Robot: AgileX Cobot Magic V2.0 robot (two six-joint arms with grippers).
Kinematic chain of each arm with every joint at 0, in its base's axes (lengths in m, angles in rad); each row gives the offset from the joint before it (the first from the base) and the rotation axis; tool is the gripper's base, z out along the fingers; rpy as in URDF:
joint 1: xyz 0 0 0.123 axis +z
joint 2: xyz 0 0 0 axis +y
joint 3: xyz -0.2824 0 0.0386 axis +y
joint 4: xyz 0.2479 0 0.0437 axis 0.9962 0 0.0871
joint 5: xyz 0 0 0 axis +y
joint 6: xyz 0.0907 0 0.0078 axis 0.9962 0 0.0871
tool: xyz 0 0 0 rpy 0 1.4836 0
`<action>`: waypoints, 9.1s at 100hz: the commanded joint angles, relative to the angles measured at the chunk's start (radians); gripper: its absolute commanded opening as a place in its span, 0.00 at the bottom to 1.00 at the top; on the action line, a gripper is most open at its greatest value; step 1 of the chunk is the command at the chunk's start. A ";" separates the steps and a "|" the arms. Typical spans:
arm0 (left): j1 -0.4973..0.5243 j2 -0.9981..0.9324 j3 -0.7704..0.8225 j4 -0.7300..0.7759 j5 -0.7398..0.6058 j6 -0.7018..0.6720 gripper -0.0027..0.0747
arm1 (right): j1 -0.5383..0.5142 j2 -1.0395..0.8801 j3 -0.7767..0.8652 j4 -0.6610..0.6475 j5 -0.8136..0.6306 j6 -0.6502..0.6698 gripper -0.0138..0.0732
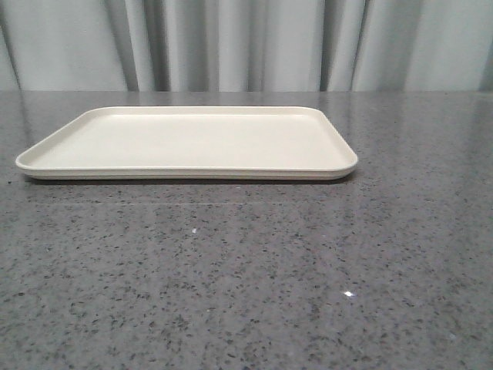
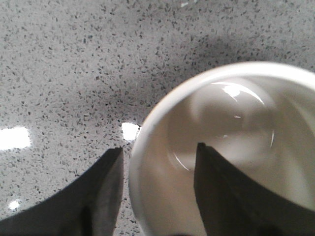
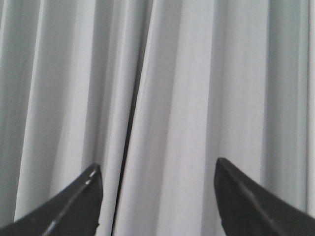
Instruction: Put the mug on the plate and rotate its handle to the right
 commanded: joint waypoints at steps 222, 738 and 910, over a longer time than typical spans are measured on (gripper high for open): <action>-0.408 0.464 -0.889 -0.288 0.008 0.120 0.01 | -0.003 0.011 -0.023 -0.013 -0.004 -0.006 0.72; 0.033 -0.236 -0.552 0.037 -0.066 0.051 0.01 | -0.003 0.173 -0.150 -0.013 0.241 -0.006 0.72; 0.033 -0.236 -0.453 0.017 -0.047 0.051 0.01 | 0.243 1.167 -0.872 -0.606 0.952 0.544 0.72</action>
